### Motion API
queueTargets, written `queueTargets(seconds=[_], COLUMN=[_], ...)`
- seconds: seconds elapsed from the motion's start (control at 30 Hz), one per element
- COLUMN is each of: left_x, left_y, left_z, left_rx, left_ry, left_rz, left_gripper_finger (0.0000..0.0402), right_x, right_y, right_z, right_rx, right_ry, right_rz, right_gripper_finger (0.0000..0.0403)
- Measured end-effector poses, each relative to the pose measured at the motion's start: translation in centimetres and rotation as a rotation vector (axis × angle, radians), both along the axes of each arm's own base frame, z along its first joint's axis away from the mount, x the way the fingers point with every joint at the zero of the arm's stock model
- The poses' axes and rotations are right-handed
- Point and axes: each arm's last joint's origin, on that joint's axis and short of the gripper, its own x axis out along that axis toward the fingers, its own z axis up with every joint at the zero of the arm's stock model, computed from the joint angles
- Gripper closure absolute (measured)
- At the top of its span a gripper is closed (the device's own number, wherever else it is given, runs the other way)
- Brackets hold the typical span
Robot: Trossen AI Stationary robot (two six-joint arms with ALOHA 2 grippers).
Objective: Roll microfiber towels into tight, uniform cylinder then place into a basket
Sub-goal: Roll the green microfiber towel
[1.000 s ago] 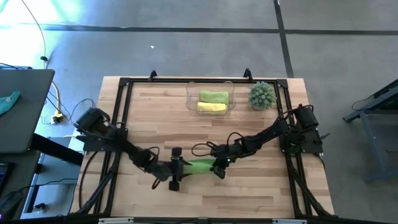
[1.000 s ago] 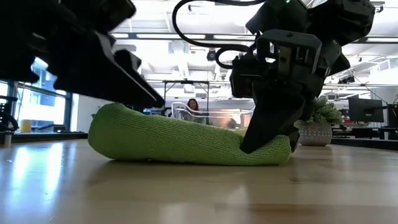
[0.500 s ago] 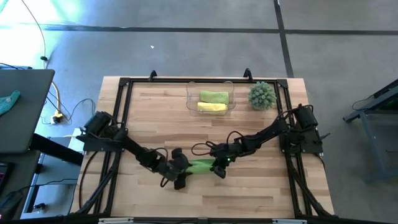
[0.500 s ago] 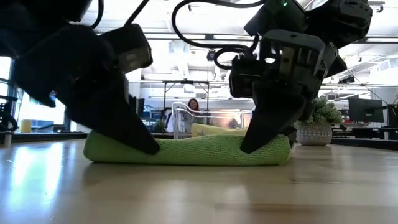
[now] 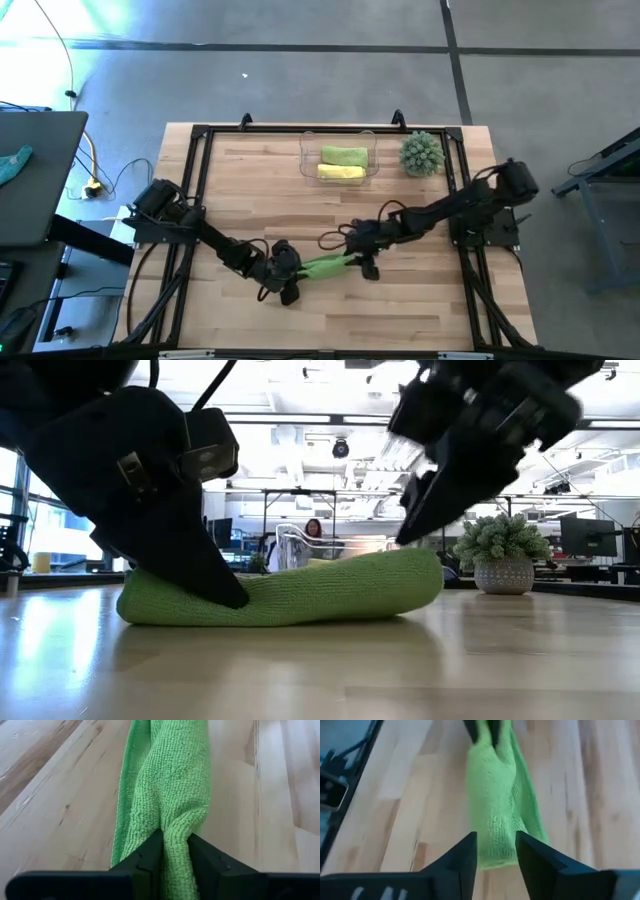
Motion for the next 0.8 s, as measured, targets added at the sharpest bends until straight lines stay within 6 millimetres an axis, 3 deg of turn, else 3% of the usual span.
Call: queueTargets(seconds=[0.17,0.37,0.53,0.8], left_x=[0.0,0.0,0.1,0.1], left_y=[0.0,0.2,0.3,0.3], left_z=[0.0,0.0,0.0,0.0], left_rx=[0.0,-0.001,-0.009,-0.018], left_ry=[0.002,0.0,-0.001,-0.004], left_rz=[0.005,0.015,0.023,0.033], left_gripper_finger=[0.0341,0.0343,0.0343,0.0343], right_x=[-1.0,-1.5,-0.8,0.2], right_y=[3.5,7.5,7.9,6.4], right_z=[1.5,-0.6,-2.9,-5.3], right_rx=[-0.266,-0.665,-0.637,-0.679], right_ry=[-0.182,-0.299,-0.285,-0.215], right_rz=[0.195,0.226,0.179,0.13], right_gripper_finger=[0.0272,0.0272,0.0264,0.0194])
